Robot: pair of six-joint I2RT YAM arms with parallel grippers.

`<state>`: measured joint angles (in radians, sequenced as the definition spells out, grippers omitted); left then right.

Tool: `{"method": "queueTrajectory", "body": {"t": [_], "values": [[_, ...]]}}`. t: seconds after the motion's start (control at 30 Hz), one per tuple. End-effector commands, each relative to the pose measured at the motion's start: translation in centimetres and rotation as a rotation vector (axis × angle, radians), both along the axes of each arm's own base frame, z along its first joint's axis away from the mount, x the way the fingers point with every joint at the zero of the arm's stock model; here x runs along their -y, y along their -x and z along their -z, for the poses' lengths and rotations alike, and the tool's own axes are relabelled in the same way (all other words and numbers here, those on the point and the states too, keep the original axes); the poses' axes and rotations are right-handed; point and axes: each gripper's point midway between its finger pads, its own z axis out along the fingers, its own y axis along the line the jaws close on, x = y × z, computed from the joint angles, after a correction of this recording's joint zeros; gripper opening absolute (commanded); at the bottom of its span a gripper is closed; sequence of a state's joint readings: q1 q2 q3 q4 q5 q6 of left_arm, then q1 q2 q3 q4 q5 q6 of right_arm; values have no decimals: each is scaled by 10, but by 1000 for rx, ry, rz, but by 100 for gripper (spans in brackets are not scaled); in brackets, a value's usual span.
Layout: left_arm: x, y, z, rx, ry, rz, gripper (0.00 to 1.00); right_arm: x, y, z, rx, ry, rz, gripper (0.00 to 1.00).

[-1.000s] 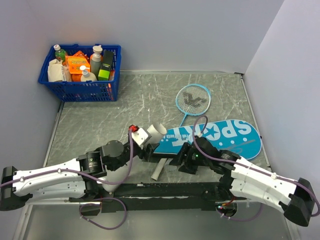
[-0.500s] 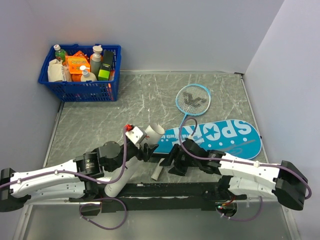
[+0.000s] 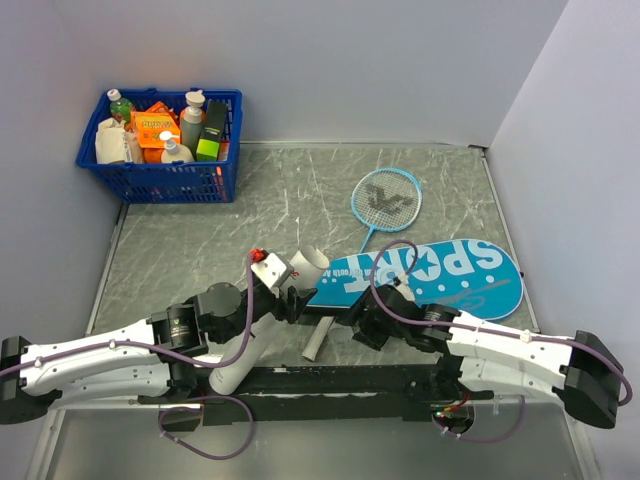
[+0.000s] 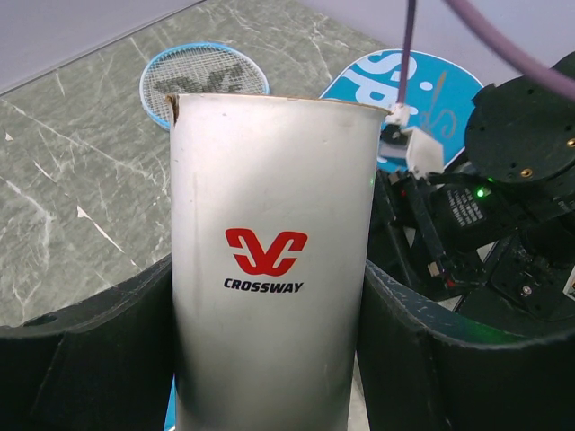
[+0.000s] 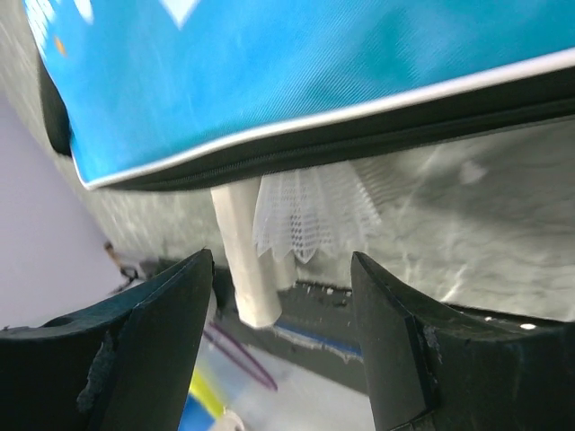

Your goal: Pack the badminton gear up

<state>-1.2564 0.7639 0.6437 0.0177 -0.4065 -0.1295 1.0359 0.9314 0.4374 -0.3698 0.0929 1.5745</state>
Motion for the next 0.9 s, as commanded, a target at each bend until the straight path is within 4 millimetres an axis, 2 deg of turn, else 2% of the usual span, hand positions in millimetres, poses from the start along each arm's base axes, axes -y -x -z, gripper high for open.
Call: {"method": "queueTrajectory", "body": {"t": [0.0, 0.1, 0.27, 0.5, 0.67, 0.87], "values": [[6, 5, 7, -86, 44, 1, 1, 25, -13, 4, 46, 70, 123, 71], [8, 5, 10, -90, 34, 2, 1, 30, -16, 6, 59, 89, 146, 70], [9, 5, 11, -91, 26, 5, 1, 24, -14, -4, 65, 67, 112, 70], [6, 5, 10, -93, 37, 2, 1, 19, 1, -22, 64, 4, 40, 70], [9, 7, 10, -93, 38, 14, 1, -2, 6, -35, 66, -84, -26, 71], [10, 8, 8, -95, 40, 23, 1, -27, 3, -22, 36, -87, -45, 71]]}}
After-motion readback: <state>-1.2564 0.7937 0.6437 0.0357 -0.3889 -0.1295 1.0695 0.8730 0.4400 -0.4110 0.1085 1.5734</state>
